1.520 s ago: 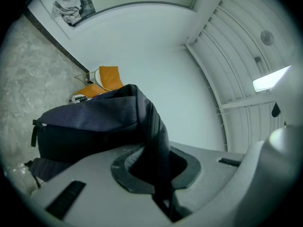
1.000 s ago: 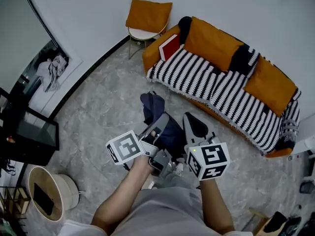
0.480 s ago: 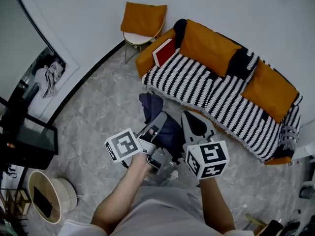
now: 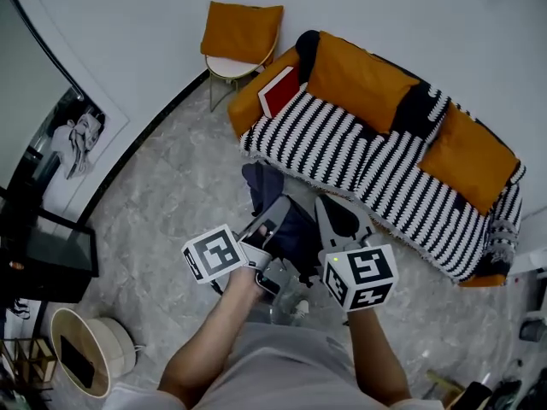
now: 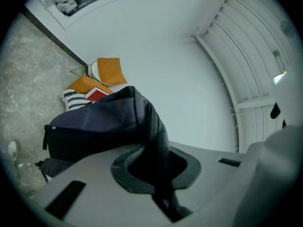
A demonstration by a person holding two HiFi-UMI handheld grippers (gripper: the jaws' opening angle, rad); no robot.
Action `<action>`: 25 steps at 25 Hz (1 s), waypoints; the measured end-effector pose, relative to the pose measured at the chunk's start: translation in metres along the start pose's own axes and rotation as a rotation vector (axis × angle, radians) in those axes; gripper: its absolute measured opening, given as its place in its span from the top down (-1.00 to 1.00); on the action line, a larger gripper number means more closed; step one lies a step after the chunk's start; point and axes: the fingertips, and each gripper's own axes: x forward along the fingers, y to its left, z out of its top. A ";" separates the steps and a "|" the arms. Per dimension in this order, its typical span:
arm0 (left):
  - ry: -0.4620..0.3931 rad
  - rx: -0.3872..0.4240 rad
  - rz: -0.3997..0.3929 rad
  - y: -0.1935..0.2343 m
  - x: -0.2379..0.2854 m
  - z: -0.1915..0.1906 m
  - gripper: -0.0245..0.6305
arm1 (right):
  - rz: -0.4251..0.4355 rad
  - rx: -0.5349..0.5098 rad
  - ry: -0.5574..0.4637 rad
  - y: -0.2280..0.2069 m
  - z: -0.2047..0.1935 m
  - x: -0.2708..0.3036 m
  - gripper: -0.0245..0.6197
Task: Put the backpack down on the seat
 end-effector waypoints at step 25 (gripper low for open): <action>0.189 -0.009 -0.079 0.076 0.080 0.189 0.84 | -0.157 0.015 0.016 0.010 0.050 0.213 0.92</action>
